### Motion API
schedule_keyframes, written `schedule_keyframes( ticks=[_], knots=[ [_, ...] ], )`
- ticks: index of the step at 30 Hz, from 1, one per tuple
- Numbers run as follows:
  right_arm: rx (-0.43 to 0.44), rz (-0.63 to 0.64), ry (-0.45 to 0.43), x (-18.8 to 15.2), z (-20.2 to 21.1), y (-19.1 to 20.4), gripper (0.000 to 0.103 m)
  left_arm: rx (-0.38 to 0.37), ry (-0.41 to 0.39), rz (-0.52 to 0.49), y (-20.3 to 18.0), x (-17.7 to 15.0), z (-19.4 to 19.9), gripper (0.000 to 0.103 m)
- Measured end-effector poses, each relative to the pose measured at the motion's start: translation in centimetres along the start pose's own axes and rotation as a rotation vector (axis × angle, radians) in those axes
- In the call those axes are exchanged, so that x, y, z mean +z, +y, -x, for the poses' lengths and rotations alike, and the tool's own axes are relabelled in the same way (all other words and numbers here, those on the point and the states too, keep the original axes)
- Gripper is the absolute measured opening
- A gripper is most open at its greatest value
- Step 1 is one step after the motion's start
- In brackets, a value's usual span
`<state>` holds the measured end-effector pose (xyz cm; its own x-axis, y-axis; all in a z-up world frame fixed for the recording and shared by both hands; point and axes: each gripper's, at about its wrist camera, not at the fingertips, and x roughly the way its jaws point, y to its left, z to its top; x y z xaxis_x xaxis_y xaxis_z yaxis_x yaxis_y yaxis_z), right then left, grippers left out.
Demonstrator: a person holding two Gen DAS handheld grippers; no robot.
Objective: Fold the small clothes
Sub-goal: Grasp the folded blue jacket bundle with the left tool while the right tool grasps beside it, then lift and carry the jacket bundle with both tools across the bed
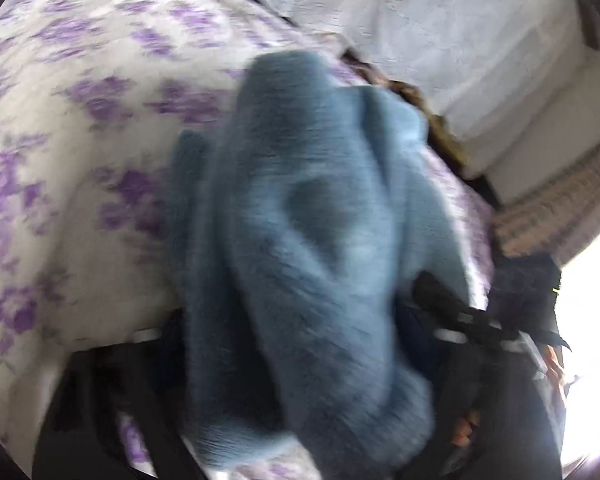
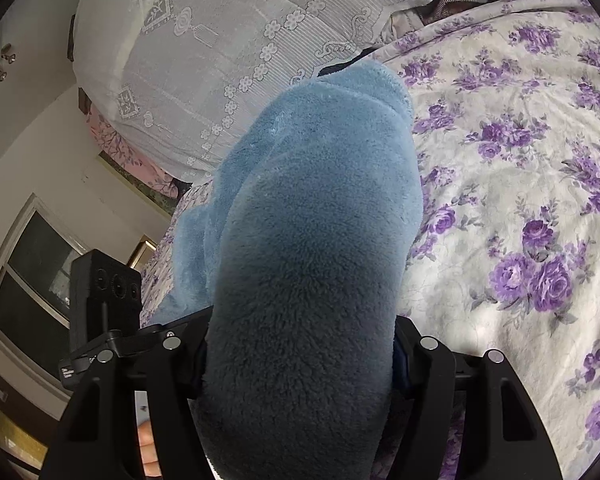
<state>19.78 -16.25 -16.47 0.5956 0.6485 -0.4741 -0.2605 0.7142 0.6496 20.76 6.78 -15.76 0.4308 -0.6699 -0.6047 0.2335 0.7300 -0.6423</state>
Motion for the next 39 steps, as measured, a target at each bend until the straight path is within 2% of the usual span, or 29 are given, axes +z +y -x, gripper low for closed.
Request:
schedule_keyframes(
  ticks=[4, 9, 18, 29, 39],
  knots=[
    [-0.008, 0.035, -0.017, -0.2, 0.4, 0.7, 0.067, 0.050, -0.038, -0.069, -1.7, -0.4, 0.8, 0.055],
    [0.008, 0.103, -0.035, -0.2, 1.0, 2.8, 0.066, 0.093, -0.077, -0.102, -3.4, -1.1, 2.7, 0.054],
    [0.109, 0.185, 0.024, -1.1, 0.4, 7.9, 0.066, 0.198, -0.155, -0.083, -3.3, -3.9, 9.3, 0.055],
    [0.233, 0.298, 0.134, -4.8, -1.9, 18.3, 0.066, 0.308, -0.277, 0.014, -1.1, -8.5, 19.7, 0.055],
    [0.333, 0.440, 0.266, -9.6, -5.6, 29.4, 0.066, 0.400, -0.397, 0.134, 3.0, -13.4, 30.0, 0.055]
  ],
)
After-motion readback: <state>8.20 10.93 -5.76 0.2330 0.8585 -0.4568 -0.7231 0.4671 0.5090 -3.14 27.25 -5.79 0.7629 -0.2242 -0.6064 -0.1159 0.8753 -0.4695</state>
